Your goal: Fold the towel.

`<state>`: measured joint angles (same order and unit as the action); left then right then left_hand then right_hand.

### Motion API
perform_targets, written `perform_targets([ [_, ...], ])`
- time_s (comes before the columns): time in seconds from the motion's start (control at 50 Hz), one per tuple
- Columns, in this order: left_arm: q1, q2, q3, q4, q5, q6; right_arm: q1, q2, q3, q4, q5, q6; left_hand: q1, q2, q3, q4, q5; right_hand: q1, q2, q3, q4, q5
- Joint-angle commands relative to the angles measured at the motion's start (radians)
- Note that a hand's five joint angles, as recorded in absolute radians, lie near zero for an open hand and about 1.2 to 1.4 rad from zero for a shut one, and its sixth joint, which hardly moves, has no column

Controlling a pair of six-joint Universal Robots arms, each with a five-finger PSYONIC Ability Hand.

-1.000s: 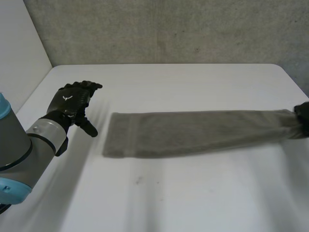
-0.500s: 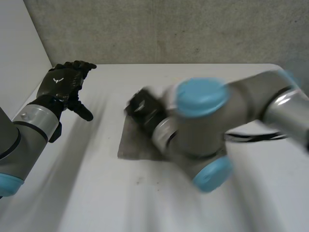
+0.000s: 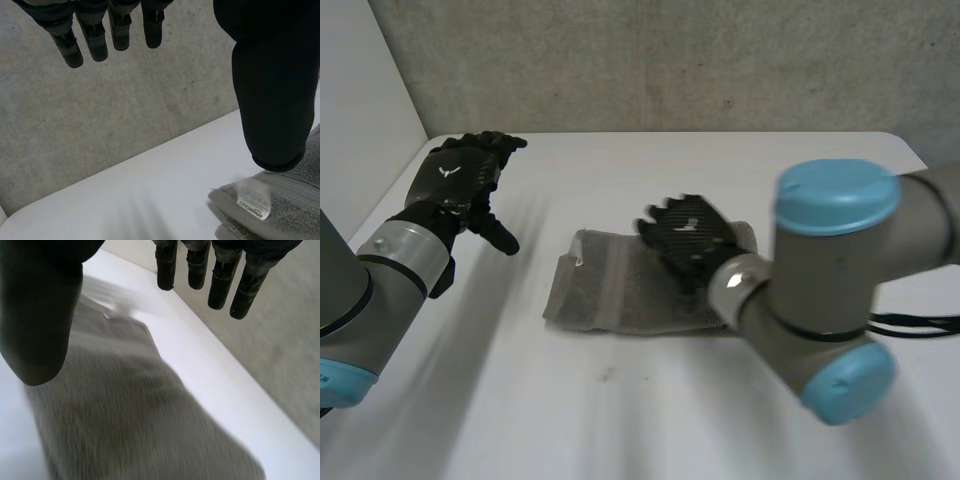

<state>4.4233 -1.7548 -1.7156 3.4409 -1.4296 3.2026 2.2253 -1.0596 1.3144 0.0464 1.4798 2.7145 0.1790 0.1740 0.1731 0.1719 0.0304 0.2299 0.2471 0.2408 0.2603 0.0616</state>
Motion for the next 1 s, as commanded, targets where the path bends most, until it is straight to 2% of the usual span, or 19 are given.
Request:
perform_targets([
  [0.02, -0.007, 0.000, -0.004, 0.001, 0.000, 0.000, -0.169, -0.028, 0.186, -0.011, -0.015, 0.015, 0.002, 0.007, 0.008, 0.009, -0.024, -0.055, -0.073, -0.066, -0.086, -0.062],
  [0.08, -0.016, -0.002, -0.004, 0.003, 0.000, 0.000, -0.216, -0.014, 0.244, -0.067, -0.022, -0.002, 0.002, 0.007, 0.008, 0.009, -0.024, -0.055, -0.073, -0.066, -0.086, -0.062],
  [0.1, -0.021, -0.005, -0.004, 0.003, 0.000, 0.000, -0.231, -0.007, 0.265, -0.101, -0.018, -0.012, 0.002, 0.007, 0.008, 0.009, -0.024, 0.106, 0.089, 0.095, 0.076, 0.100],
  [0.12, -0.021, -0.005, -0.004, 0.003, 0.000, 0.000, -0.231, -0.007, 0.266, -0.102, -0.018, -0.012, 0.002, 0.007, 0.008, 0.009, -0.024, 0.108, 0.090, 0.097, 0.077, 0.101],
  [0.16, -0.025, -0.008, -0.004, 0.003, 0.000, 0.000, -0.242, 0.006, 0.293, -0.160, -0.015, -0.041, 0.002, 0.007, 0.008, 0.009, -0.024, 0.487, 0.470, 0.476, 0.457, 0.481],
  [0.18, -0.027, -0.008, -0.004, 0.003, 0.000, 0.000, -0.242, 0.006, 0.293, -0.160, -0.015, -0.041, 0.002, 0.007, 0.008, 0.009, -0.024, 0.489, 0.472, 0.478, 0.459, 0.483],
  [0.2, -0.028, -0.008, -0.006, 0.003, -0.002, 0.000, -0.243, 0.009, 0.295, -0.180, -0.015, -0.056, 0.002, 0.007, 0.008, 0.009, -0.024, 0.762, 0.745, 0.752, 0.732, 0.756],
  [0.22, -0.028, -0.008, -0.006, 0.003, -0.002, 0.000, -0.243, 0.009, 0.295, -0.180, -0.015, -0.056, 0.002, 0.007, 0.008, 0.009, -0.024, 0.765, 0.748, 0.754, 0.735, 0.759],
  [0.24, -0.028, -0.008, -0.007, 0.003, -0.002, 0.000, -0.245, 0.010, 0.289, -0.197, -0.010, -0.071, 0.002, 0.007, 0.008, 0.009, -0.024, 1.102, 1.085, 1.091, 1.072, 1.096],
  [0.3, -0.035, -0.006, -0.007, 0.003, -0.002, 0.000, -0.240, 0.003, 0.258, -0.207, -0.006, -0.097, 0.002, 0.007, 0.008, 0.009, -0.024, 1.166, 1.149, 1.155, 1.136, 1.160],
  [0.4, -0.044, 0.001, 0.002, 0.003, -0.003, -0.001, -0.200, 0.003, 0.134, -0.198, 0.001, -0.153, 0.002, 0.007, 0.008, 0.009, -0.024, 1.166, 1.149, 1.155, 1.136, 1.160],
  [0.5, -0.048, 0.008, 0.030, 0.001, -0.008, -0.001, -0.013, 0.050, -0.006, -0.201, -0.021, -0.222, 0.002, 0.007, 0.008, 0.009, -0.024, 1.166, 1.149, 1.155, 1.136, 1.160],
  [0.54, -0.050, 0.009, 0.040, 0.000, -0.008, -0.003, 0.100, 0.126, -0.107, -0.186, -0.033, -0.316, 0.002, 0.007, 0.008, 0.009, -0.024, 1.166, 1.149, 1.155, 1.136, 1.160],
  [0.68, -0.056, 0.021, 0.102, -0.009, -0.014, -0.085, 0.215, 0.318, -0.266, -0.036, -0.119, -0.485, 0.002, 0.007, 0.008, 0.009, -0.024, 1.166, 1.149, 1.155, 1.136, 1.160],
  [0.82, -0.047, 0.021, 0.136, -0.025, -0.014, -0.178, 0.218, 0.394, -0.394, 0.079, -0.119, -0.372, 0.005, 0.010, 0.011, 0.012, -0.021, 1.117, 1.100, 1.107, 1.087, 1.111],
  [0.86, -0.047, 0.021, 0.140, -0.032, -0.012, -0.191, 0.208, 0.330, -0.373, 0.047, -0.099, -0.163, 0.005, 0.010, 0.011, 0.012, -0.021, 0.084, 0.067, 0.073, 0.054, 0.078],
  [0.88, -0.047, 0.021, 0.146, -0.038, -0.014, -0.202, 0.208, 0.329, -0.372, 0.047, -0.099, -0.162, 0.005, 0.010, 0.011, 0.012, -0.021, 0.078, 0.061, 0.067, 0.048, 0.072],
  [0.9, -0.047, 0.014, 0.151, -0.045, -0.014, -0.208, 0.188, 0.273, -0.338, 0.032, -0.084, -0.053, 0.005, 0.010, 0.011, 0.012, -0.021, -0.055, -0.073, -0.066, -0.086, -0.062],
  [1.0, -0.064, -0.017, 0.166, -0.051, -0.017, -0.211, 0.099, 0.091, -0.178, -0.032, -0.059, 0.175, 0.011, 0.016, 0.017, 0.018, -0.015, -0.055, -0.073, -0.066, -0.086, -0.062],
])
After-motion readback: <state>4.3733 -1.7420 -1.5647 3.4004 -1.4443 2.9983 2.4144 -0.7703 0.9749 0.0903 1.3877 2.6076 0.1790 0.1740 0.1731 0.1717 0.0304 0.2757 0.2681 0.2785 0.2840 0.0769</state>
